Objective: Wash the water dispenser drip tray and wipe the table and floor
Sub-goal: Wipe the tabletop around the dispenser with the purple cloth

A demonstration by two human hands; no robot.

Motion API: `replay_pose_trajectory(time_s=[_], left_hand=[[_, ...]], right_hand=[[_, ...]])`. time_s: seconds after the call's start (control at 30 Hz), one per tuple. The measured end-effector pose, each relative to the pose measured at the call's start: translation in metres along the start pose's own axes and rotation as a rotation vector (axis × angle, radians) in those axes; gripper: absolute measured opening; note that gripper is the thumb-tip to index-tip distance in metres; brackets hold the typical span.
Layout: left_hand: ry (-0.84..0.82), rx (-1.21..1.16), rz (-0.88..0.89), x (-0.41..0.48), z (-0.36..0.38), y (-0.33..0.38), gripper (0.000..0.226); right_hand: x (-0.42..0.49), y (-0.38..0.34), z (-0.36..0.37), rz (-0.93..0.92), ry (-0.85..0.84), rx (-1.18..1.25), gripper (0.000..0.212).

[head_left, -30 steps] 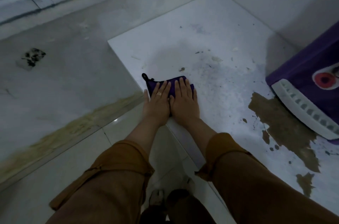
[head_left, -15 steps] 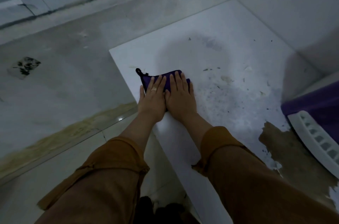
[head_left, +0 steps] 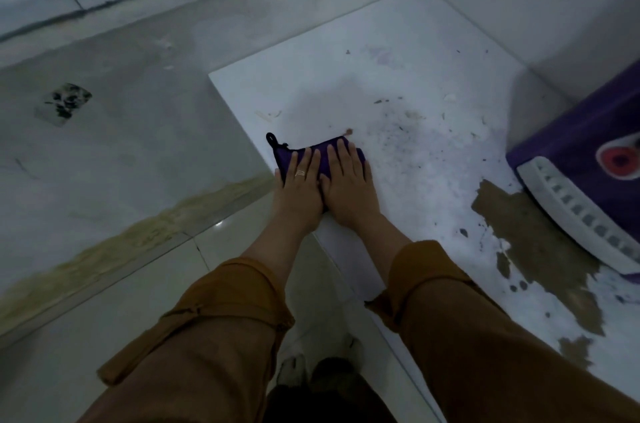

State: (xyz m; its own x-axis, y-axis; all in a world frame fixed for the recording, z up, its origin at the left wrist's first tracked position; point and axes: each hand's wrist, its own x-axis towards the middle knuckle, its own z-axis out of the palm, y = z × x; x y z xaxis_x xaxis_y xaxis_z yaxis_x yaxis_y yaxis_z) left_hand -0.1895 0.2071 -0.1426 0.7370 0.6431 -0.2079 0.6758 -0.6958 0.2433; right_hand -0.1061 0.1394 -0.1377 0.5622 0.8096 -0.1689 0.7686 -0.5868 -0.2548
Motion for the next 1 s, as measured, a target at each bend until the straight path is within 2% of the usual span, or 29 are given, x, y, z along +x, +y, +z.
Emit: replay_pose_trajectory(time_s=[0.17,0.3,0.43,0.53,0.67,0.83,0.93,1.0], left_hand=[[-0.042,0.027,0.063,-0.051,0.01,0.006,0.065],[-0.103,-0.063,0.133,-0.092,0.018,0.012,0.068],[-0.17,0.082,0.306,-0.125,0.025,0.024,0.07],[-0.204,-0.038,0.276,-0.149,0.025,0.033,0.07],[-0.239,-0.085,0.274,-0.177,0.025,0.046,0.062],[-0.243,-0.239,0.237,-0.21,0.028,0.06,0.054],[-0.156,-0.279,0.218,-0.234,0.032,0.064,0.049],[-0.102,-0.402,0.142,-0.253,0.033,0.066,0.045]], right_hand=[[-0.058,-0.001,0.013,0.063,0.004,0.019,0.058],[-0.108,0.0,0.027,0.131,0.04,0.029,0.058],[-0.154,0.003,0.035,0.193,0.053,0.022,0.059],[-0.182,0.009,0.038,0.214,0.042,0.004,0.058],[-0.214,0.021,0.031,0.178,0.055,-0.011,0.055],[-0.244,0.031,0.016,0.139,0.112,-0.04,0.039],[-0.253,0.039,0.002,0.107,0.011,0.133,0.032],[-0.26,0.043,-0.005,0.058,-0.025,0.279,0.028]])
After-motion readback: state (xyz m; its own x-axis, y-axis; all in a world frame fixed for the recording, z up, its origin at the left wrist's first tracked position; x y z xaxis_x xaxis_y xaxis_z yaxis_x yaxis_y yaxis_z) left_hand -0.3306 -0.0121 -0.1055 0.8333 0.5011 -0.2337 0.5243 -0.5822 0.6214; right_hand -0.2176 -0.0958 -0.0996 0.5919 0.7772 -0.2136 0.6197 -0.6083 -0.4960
